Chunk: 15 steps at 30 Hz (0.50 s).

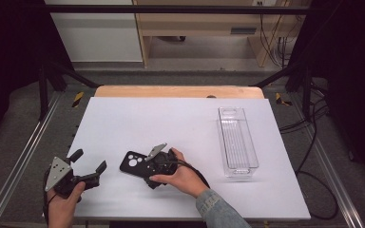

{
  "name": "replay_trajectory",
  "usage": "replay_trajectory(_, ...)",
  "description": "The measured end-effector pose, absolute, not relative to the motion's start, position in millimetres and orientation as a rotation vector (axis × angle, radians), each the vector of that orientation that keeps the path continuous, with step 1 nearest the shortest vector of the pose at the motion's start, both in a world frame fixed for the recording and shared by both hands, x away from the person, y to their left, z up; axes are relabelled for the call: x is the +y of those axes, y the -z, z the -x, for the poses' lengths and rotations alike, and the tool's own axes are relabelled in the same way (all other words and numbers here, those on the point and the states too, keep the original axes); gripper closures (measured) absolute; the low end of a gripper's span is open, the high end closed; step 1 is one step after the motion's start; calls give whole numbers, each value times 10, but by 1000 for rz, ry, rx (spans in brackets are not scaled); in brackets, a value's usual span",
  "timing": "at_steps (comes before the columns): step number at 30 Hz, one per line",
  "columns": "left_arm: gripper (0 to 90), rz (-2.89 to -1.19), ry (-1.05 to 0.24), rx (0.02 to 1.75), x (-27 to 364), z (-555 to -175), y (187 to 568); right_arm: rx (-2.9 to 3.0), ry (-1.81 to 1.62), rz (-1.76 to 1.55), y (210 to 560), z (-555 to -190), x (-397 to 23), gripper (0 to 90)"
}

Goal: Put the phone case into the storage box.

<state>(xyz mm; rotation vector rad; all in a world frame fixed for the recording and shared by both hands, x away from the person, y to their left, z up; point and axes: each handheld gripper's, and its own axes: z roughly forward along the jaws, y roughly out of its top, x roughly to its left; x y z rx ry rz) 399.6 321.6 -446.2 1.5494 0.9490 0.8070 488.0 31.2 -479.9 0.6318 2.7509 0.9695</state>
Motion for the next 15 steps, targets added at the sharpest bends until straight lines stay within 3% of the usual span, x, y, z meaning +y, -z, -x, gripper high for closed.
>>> replay_trajectory(15, 36, -1542, -801, 956, 3244, -3998, 4469, 2744, -949, -632, 4761, -4815, 305, 150)
